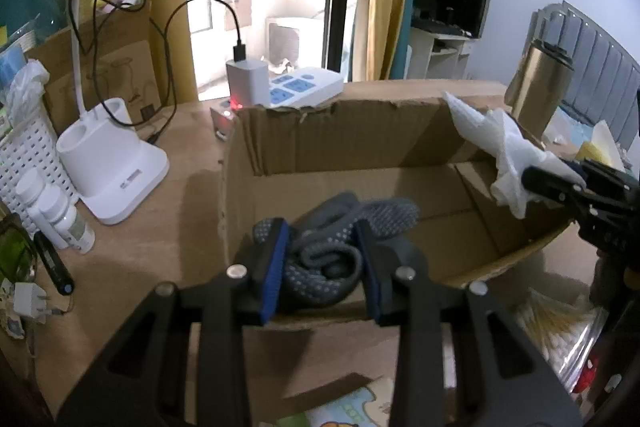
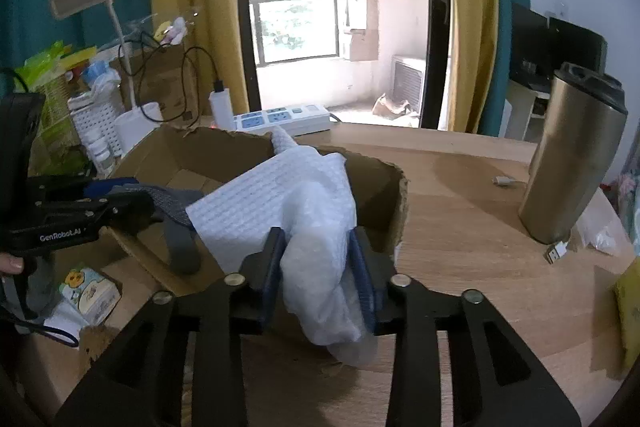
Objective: Organize soft objects
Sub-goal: 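Open the left gripper to drop the socks while the right gripper drops the towel into the box, then lower the right gripper onto the cotton swab bag and close on it, then grasp the green tissue pack with the left gripper while the right gripper lifts the swab bag, then carry the tissue pack over the box while the right gripper lowers the swab bag inside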
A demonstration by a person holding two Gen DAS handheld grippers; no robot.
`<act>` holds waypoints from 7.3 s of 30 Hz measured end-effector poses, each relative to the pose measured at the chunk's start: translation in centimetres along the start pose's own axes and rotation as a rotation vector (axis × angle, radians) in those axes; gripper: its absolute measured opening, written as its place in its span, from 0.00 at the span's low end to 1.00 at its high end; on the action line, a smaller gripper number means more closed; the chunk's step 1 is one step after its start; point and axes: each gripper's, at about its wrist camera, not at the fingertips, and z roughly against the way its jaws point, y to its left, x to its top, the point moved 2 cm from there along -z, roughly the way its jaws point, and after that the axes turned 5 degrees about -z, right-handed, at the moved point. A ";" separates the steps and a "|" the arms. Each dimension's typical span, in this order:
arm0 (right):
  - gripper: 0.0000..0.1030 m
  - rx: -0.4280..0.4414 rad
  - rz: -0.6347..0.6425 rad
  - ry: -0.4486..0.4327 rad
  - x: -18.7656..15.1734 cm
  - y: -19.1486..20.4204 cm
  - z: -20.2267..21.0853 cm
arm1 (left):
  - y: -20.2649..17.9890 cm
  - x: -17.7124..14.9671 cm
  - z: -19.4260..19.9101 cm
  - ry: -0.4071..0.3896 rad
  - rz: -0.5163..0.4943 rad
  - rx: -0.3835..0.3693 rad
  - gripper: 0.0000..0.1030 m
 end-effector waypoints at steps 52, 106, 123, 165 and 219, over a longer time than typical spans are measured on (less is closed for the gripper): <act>0.57 0.019 0.061 -0.077 -3.0 3.3 11.1 | 0.0 -4.9 12.1 -0.143 0.062 -0.019 0.66; 0.58 0.085 0.143 0.090 -6.4 7.4 6.3 | -2.2 -7.8 6.1 0.053 0.063 -0.084 0.76; 0.58 0.086 0.073 0.054 -6.6 4.8 7.2 | -3.1 -7.7 4.8 0.100 0.015 -0.008 0.76; 0.58 0.087 0.050 0.022 -6.1 4.1 7.8 | -1.9 -4.1 9.4 -0.117 0.033 -0.115 0.65; 0.58 0.113 0.110 -0.054 2.1 5.4 2.3 | 0.9 2.5 4.3 -0.190 0.018 -0.138 0.66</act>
